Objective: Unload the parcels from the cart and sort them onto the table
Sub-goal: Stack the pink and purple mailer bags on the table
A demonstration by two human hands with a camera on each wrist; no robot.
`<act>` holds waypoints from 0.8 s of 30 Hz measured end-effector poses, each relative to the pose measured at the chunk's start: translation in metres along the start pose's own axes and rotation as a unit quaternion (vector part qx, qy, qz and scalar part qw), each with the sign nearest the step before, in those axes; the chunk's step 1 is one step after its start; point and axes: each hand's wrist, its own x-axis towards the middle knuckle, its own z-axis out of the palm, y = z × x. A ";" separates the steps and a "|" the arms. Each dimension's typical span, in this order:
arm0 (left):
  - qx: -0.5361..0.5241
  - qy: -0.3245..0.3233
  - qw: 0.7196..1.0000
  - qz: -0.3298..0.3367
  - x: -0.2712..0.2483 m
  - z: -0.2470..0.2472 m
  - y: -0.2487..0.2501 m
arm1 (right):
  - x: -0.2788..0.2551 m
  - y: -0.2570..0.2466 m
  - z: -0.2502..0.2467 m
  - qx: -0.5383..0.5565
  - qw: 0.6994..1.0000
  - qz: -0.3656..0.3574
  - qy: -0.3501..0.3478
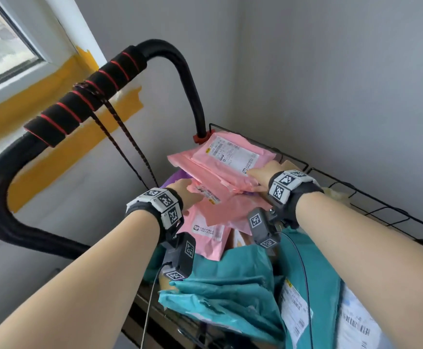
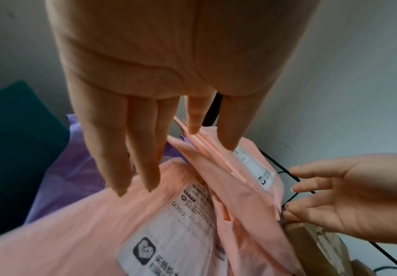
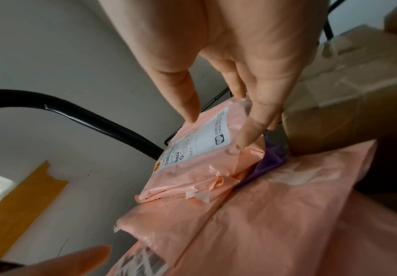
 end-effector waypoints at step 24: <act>-0.153 0.117 0.981 0.013 -0.082 -0.005 -0.008 | -0.047 0.010 0.001 0.202 0.978 0.041 0.010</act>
